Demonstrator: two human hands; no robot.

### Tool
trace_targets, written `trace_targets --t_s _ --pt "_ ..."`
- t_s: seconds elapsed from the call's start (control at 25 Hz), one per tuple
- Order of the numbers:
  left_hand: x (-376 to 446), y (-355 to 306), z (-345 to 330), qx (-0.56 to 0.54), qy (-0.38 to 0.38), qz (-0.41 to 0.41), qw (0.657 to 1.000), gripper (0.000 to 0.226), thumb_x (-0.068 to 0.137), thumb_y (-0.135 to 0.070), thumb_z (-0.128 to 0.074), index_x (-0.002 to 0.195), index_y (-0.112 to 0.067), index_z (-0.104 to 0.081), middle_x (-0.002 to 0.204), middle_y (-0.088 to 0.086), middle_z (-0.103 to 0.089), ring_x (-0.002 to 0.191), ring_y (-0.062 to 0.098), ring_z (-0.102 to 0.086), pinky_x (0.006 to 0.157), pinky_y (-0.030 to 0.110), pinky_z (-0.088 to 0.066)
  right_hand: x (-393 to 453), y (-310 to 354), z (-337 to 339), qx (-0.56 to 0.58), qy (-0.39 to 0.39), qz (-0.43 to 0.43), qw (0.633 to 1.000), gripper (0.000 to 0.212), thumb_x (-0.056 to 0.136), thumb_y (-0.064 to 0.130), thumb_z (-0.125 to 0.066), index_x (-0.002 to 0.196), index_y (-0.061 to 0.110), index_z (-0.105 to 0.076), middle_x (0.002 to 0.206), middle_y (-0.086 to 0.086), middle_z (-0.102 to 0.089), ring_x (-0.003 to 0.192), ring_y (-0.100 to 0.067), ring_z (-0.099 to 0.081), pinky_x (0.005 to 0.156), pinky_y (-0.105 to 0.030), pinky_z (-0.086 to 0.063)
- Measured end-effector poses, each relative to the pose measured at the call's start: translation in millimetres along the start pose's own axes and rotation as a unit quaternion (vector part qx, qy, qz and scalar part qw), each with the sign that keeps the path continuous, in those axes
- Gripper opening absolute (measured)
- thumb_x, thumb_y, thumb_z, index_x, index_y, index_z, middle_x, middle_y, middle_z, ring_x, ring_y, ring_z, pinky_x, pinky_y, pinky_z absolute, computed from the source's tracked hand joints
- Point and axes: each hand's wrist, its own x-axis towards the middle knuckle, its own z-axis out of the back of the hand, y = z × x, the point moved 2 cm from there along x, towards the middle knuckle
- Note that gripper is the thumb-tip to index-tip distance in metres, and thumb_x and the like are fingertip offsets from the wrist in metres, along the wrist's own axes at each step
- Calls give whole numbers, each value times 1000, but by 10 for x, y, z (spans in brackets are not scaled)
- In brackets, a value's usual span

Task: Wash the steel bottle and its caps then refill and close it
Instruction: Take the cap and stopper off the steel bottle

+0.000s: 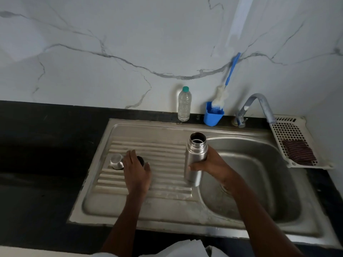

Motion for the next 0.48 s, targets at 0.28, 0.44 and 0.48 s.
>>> trace_targets --t_s 0.28,0.44,0.48 --pt "-259 -568 -158 -80 -14 -123 989 58 95 -16 -70 148 -6 -49 155 16 -46 145 33 -43 118 48 -40 -186 -36 316 47 -80 25 995 66 60 -3 -79 122 13 -62 113 -17 -70 104 -31 -68 90 -43 -54" --pt "-348 -746 -561 -42 98 -187 977 64 99 -31 -66 155 -9 -43 162 13 -41 152 32 -35 123 49 -33 -259 28 519 37 -108 35 993 63 65 -12 -79 117 19 -62 99 -1 -71 93 -14 -66 80 -30 -55" --pt "-361 -794 -673 -21 130 -214 968 65 100 -36 -64 157 -13 -41 165 10 -38 154 31 -31 123 51 -32 -287 -8 568 21 -107 23 994 64 65 -12 -79 117 21 -61 99 2 -70 92 -11 -66 79 -27 -55"
